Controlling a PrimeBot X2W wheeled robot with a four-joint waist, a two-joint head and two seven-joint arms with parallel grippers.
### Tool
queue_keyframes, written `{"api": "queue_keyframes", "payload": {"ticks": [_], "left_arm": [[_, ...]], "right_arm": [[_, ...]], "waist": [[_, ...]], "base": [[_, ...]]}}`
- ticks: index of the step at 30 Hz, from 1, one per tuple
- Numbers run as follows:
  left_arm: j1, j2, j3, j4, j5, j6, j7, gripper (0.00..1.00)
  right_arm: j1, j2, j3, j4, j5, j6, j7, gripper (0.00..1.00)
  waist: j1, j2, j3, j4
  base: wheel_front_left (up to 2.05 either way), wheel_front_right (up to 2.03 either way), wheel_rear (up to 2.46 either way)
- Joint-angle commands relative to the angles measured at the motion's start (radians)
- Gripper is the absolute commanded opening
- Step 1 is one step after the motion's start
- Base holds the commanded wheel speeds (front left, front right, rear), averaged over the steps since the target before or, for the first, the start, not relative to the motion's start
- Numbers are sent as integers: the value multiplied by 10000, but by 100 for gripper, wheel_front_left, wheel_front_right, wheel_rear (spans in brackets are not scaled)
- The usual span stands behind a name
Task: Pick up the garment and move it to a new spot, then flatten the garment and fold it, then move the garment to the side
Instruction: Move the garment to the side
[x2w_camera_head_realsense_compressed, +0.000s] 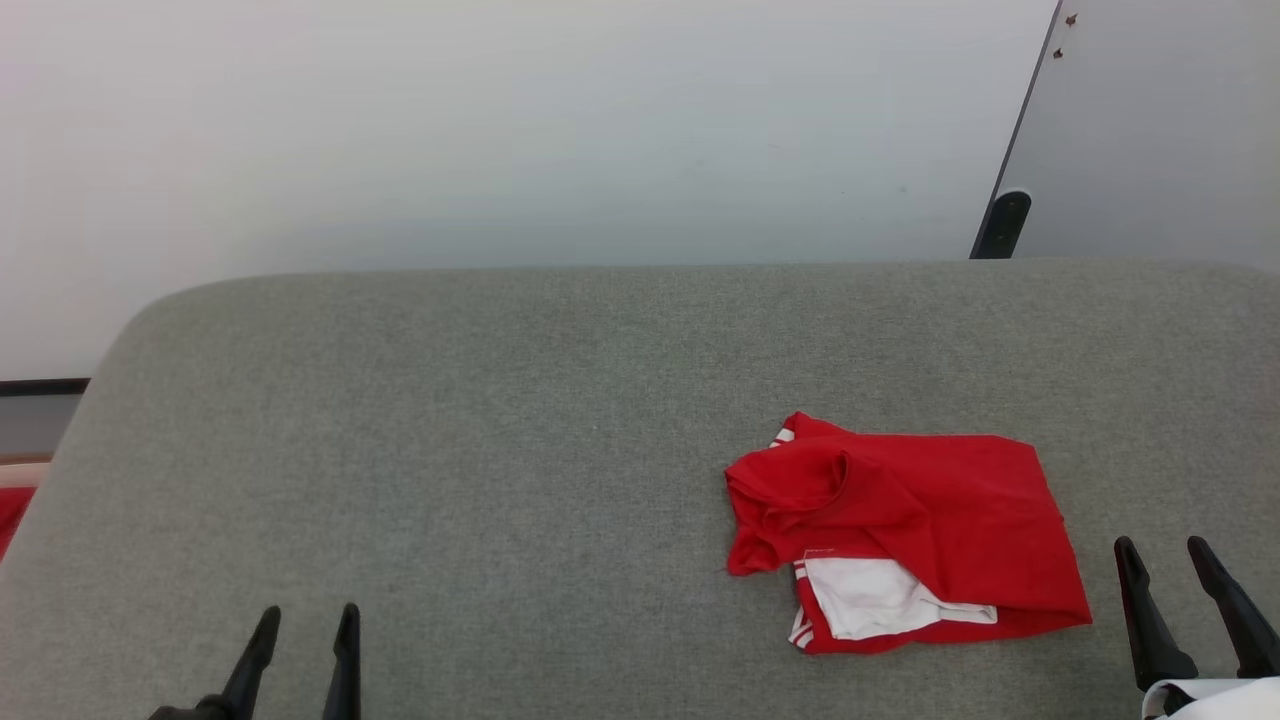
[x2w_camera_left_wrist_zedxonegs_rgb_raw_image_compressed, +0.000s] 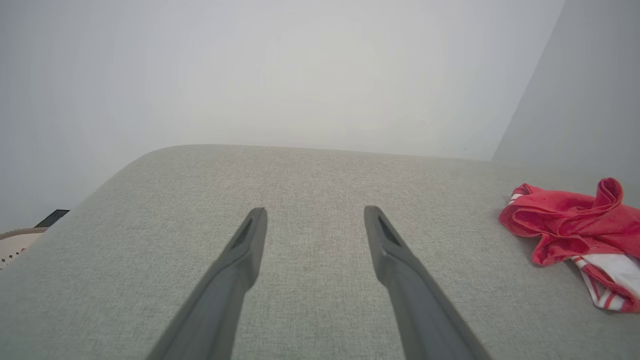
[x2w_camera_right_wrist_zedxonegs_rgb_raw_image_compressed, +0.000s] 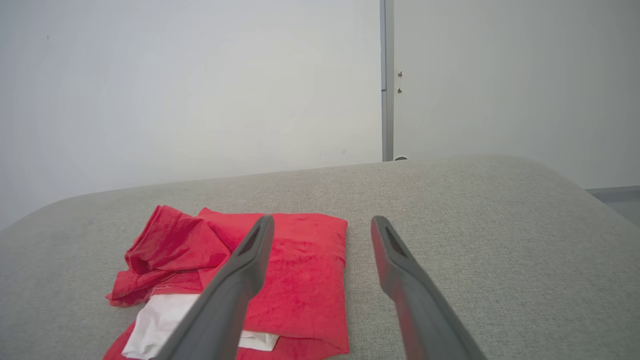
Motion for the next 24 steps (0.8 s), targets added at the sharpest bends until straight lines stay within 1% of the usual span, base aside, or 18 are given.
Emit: {"api": "queue_keyframes", "payload": {"ticks": [1, 8, 10, 12, 14, 16, 20, 24], "left_arm": [[-52, -4, -21, 3, -60, 46, 6, 100], [-133, -2, -73, 9, -103, 67, 6, 100], [-141, -44, -101, -1, -99, 81, 6, 100], [-164, -95, -130, -10, -122, 98, 6, 100], [-215, -151, -159, -15, -159, 111, 6, 100], [-262, -236, -186, -26, -165, 110, 6, 100], [-543, -408, -297, -49, -116, 57, 4, 100], [-903, -573, -396, 29, -7, -10, 6, 100]], "right_arm": [[-43, 56, -26, 25, -4, -16, -47, 100], [-127, 112, -19, 78, 15, -16, 1, 100], [-263, 46, 196, 41, 63, -16, 249, 100], [-495, -119, 455, 79, 151, -16, 768, 100], [-863, -308, 751, 131, 362, -16, 1563, 100], [-1328, -707, 1143, 194, 476, -16, 2637, 100], [-2460, -1478, 1698, 273, 883, -16, 4934, 100], [-3438, -2033, 1965, 658, 1615, -16, 7311, 100]], "waist": [[0, 0, 8, 2], [0, 0, 29, 20], [0, 0, 52, 7], [0, 0, 101, -5], [0, 0, 174, 10], [0, 0, 305, 38], [0, 0, 789, 171], [0, 0, 1246, 350]], "base": [[0, 0, 0], [0, 0, 0], [0, 0, 0], [0, 0, 0], [0, 0, 0], [0, 0, 0], [0, 0, 0], [0, 0, 0]]}}
